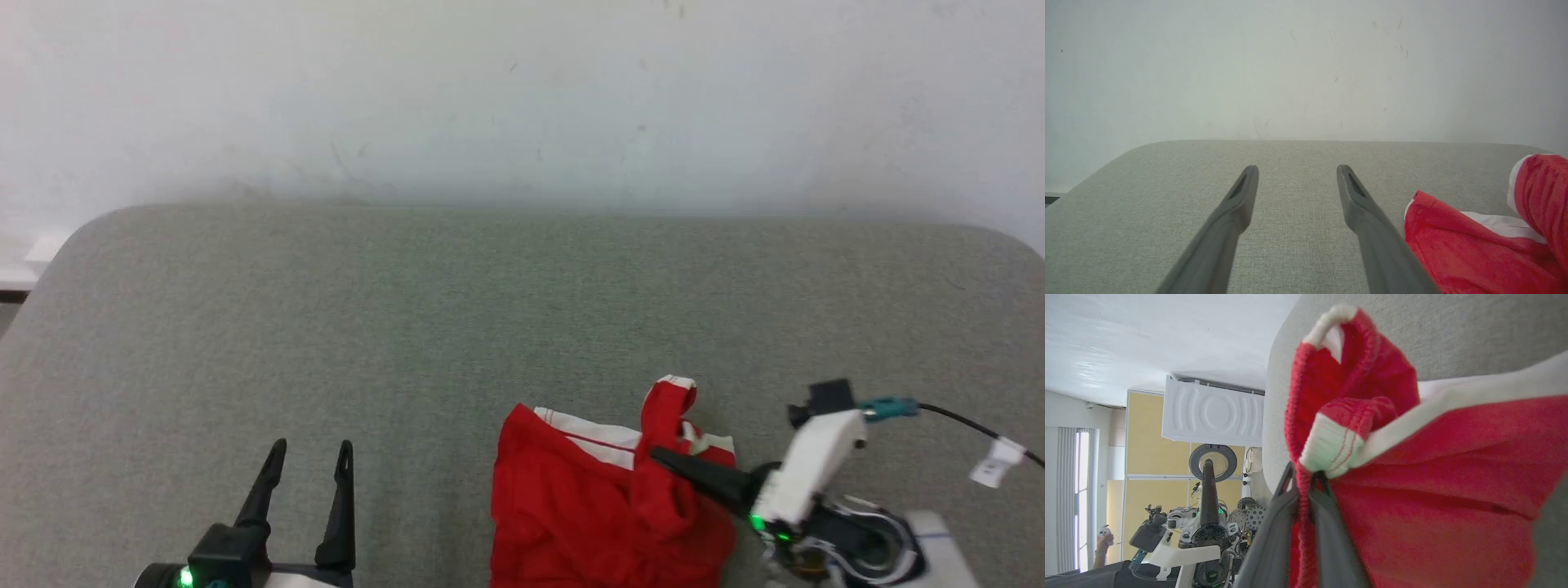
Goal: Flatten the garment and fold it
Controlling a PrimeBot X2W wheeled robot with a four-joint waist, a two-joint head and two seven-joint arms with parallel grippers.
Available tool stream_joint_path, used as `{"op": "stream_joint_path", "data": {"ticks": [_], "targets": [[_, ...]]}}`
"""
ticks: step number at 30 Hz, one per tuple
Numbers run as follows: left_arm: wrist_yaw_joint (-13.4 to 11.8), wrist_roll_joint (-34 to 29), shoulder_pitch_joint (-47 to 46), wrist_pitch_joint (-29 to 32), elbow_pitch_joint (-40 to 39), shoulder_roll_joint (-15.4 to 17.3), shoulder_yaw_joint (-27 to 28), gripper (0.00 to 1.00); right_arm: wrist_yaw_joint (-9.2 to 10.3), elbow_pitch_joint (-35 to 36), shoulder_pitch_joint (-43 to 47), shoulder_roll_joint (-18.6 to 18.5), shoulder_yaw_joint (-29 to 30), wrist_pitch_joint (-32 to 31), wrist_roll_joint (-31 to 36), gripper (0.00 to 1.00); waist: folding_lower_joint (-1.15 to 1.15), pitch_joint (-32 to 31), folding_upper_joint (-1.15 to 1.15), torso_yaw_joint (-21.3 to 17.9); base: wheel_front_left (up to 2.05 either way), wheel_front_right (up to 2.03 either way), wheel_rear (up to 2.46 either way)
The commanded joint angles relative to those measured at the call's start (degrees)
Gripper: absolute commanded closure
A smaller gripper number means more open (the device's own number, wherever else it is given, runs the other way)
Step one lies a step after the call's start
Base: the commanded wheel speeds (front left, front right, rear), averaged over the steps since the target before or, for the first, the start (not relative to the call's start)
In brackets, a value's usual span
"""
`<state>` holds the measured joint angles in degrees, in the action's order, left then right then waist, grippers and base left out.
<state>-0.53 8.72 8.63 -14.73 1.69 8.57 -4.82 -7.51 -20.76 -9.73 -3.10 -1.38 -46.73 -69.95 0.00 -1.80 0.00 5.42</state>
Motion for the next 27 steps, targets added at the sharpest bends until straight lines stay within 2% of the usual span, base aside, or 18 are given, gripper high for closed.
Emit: {"op": "stream_joint_path", "data": {"ticks": [1,6,11,12,13,14,18,21,25,27], "targets": [[0.43,-0.8,-0.7,-0.27,0.26,-0.35,-0.01,0.0,0.02,-1.9,-2.25,0.21,-3.8,3.98,0.04,1.0,0.0,0.43,0.0,1.16,0.0,0.0,0.0],[0.77,-1.01,-1.8,-0.27,0.69,-0.98,-0.25,0.0,0.02,-8.5,-7.16,0.22,-16.56,14.92,1.88,1.0,0.0,1.49,0.0,3.37,0.0,0.0,0.0],[0.83,-1.05,-2.31,-0.27,1.18,-1.42,0.03,0.0,0.02,-12.28,-10.48,0.22,-25.01,20.84,0.27,1.0,0.0,2.29,0.0,4.46,0.0,0.0,0.0],[0.84,-1.05,-2.4,-0.27,1.28,-1.54,0.13,0.0,0.02,-13.29,-11.25,0.22,-26.93,22.21,0.22,0.76,0.0,2.39,0.0,4.58,0.0,0.0,0.0],[0.87,-1.11,-2.48,-0.27,1.34,-1.64,0.18,0.0,0.02,-14.49,-12.06,0.22,-28.63,23.75,0.7,0.26,0.0,2.53,0.0,4.68,0.0,0.0,0.0],[0.85,-1.14,-2.55,-0.27,1.42,-1.76,0.24,0.0,0.02,-15.72,-12.96,0.22,-30.14,25.42,1.78,0.0,0.0,2.64,0.0,4.73,0.0,0.0,0.0],[0.75,-1.06,-2.77,-0.27,1.96,-2.2,0.78,0.0,0.02,-18.22,-16.13,0.22,-35.56,29.66,5.72,0.0,0.0,2.97,0.0,4.62,0.0,0.0,0.0],[0.47,-0.99,-2.78,-0.27,1.98,-2.27,1.79,0.0,0.02,-17.72,-19.14,-0.19,-38.94,32.61,12.66,0.0,0.0,2.96,0.0,3.68,0.0,0.0,0.0],[0.29,-1.33,-2.4,-0.27,2.13,-2.26,2.52,0.0,0.02,-11.82,-20.82,-4.44,-42.26,37.44,22.64,0.0,0.0,2.15,0.0,2.03,0.0,0.0,0.0],[0.19,-1.57,-2.19,-0.27,2.3,-2.23,2.72,0.0,0.02,-8.85,-19.67,-6.81,-41.4,39.87,26.37,0.0,0.0,1.62,0.0,0.98,0.0,0.0,0.0]]}}
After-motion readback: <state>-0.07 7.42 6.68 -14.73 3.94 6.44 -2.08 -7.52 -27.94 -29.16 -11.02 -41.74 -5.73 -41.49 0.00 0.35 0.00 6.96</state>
